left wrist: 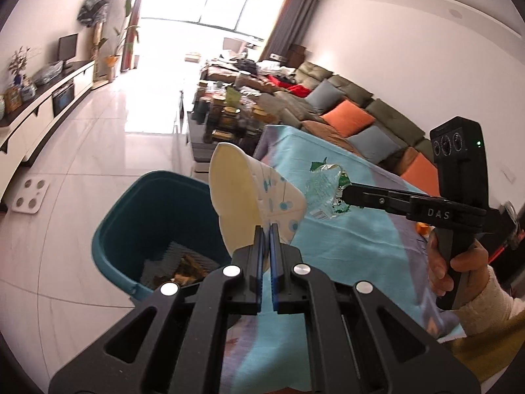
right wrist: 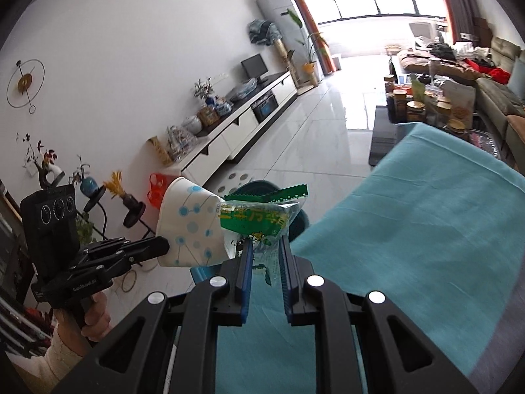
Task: Collect trash
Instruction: 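Carry the paper cup and snack bag to the teal bin and open both grippers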
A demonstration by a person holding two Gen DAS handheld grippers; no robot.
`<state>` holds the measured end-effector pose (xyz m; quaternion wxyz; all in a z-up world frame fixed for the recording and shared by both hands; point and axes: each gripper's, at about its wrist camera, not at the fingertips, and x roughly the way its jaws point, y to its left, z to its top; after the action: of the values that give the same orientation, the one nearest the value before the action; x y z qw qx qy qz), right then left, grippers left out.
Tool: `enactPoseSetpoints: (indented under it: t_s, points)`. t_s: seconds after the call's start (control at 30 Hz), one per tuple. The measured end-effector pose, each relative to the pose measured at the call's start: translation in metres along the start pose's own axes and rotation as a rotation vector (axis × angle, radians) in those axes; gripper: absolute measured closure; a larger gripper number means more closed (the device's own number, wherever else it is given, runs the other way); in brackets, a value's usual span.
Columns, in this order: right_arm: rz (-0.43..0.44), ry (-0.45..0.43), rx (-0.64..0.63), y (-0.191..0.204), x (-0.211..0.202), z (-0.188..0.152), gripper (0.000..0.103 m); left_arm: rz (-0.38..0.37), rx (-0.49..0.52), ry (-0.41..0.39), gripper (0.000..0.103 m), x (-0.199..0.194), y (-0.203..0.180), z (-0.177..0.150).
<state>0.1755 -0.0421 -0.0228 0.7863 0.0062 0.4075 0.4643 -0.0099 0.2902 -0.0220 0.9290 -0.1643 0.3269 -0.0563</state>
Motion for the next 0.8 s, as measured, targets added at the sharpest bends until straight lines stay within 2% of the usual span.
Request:
enactPoseSetpoints:
  t_s: [0.3,0.8]
  points:
    - [-0.001,0.084,-0.042,0.020,0.050,0.013,0.088,0.047,-0.054,0.030,0.099,0.014,0.026,-0.004]
    - [-0.044,0.217,-0.042,0.026,0.123,0.021,0.087,0.137,-0.112,0.092,0.099,0.045,0.064,-0.009]
